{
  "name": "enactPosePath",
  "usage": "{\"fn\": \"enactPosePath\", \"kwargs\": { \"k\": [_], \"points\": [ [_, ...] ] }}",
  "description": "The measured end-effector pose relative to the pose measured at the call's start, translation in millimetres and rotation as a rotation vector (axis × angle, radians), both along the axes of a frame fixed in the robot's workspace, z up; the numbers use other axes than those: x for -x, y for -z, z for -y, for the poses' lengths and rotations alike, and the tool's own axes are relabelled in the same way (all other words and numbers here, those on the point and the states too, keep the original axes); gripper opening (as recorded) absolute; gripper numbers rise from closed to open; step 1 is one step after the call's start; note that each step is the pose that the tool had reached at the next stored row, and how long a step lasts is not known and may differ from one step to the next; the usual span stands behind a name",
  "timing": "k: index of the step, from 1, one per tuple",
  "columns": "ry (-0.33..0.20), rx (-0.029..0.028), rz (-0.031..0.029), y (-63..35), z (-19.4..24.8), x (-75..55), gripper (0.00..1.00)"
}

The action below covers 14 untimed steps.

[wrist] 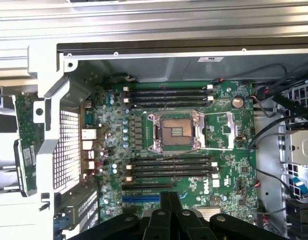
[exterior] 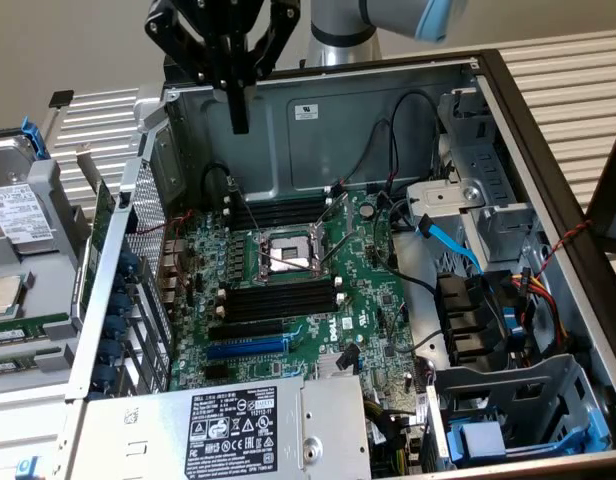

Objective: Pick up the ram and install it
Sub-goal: 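Reach for the ram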

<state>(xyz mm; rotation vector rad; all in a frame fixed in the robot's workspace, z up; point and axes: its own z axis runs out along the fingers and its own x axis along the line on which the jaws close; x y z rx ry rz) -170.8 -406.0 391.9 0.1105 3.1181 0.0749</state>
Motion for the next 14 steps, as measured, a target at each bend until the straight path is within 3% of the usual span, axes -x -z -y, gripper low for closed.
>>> {"fn": "enactPosePath", "kwargs": {
  "k": [14],
  "points": [
    [0.000,0.0000,-0.0001,1.5,12.6,63.6,0.11]
  ]
}}
